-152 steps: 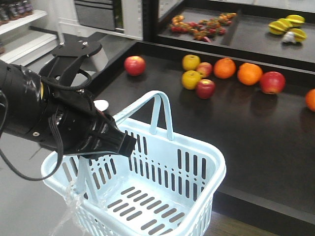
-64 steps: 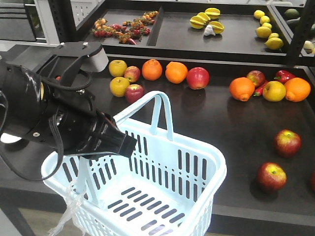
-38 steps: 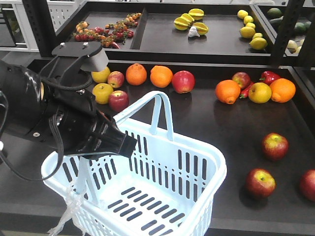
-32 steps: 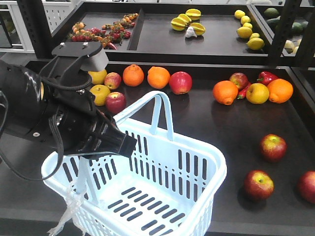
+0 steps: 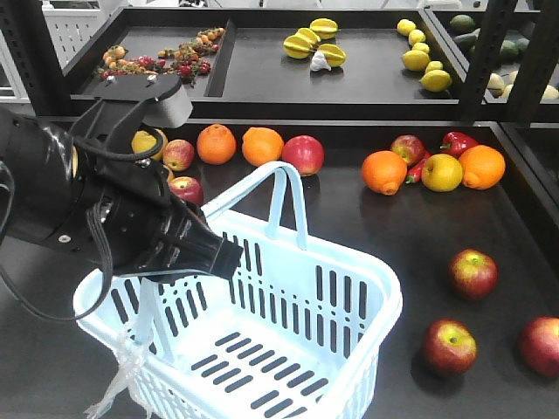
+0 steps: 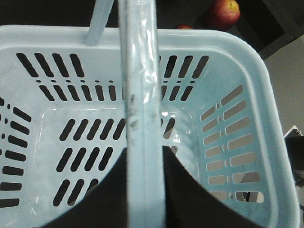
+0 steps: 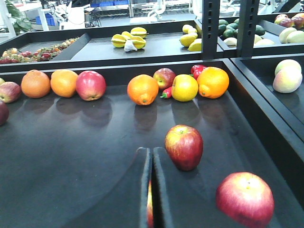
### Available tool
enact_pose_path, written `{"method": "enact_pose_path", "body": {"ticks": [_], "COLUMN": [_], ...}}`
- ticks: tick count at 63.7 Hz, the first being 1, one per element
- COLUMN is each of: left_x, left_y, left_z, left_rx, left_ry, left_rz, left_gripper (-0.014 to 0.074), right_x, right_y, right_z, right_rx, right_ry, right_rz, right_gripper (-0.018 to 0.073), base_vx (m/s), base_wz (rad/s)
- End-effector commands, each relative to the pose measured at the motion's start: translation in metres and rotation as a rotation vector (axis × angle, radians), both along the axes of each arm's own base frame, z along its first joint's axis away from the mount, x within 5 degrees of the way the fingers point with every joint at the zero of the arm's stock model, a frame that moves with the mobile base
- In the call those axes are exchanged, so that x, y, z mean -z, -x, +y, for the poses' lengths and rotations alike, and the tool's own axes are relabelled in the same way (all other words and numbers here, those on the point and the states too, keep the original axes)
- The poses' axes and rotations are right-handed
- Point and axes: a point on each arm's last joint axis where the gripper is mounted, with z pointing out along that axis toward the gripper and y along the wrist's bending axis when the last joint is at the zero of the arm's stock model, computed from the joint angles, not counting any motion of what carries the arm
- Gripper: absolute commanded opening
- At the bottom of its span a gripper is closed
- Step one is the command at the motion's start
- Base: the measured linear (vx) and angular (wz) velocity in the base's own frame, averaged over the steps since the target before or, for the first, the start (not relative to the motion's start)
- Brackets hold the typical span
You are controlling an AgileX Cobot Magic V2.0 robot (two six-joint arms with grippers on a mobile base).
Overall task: Pick three apples into basket with both arms
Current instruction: 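Drive the base along the table holding the basket in the left gripper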
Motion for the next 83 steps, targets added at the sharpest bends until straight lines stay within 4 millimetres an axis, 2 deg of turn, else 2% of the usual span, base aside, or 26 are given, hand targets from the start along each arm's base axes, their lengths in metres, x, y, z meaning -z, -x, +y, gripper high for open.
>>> {"method": "enact_pose_path", "body": {"ticks": [1, 83], "left_x": [-0.0217, -0.0217], "left_y": [0.0057, 0.0057], "left_z": [0.0013, 0.0013], "left_rx": [-0.011, -0.011], "left_ry": [0.103, 0.103], "left_rz": [-0.070, -0.070], "left_gripper": [-0.0008, -0.0008], "right_x": [-0.0026, -0.0026], "right_y": [-0.0005, -0.0005], "right_z": [-0.0001, -0.0001], "right_rx": [0.001, 0.001], "right_ry": [0.016, 0.016], "right_rz": [-0.070, -0.070], "right_gripper": [-0.0004, -0.0004], "base_vx": [0.07, 0.05], "base_wz": [-0.06, -0.02]}}
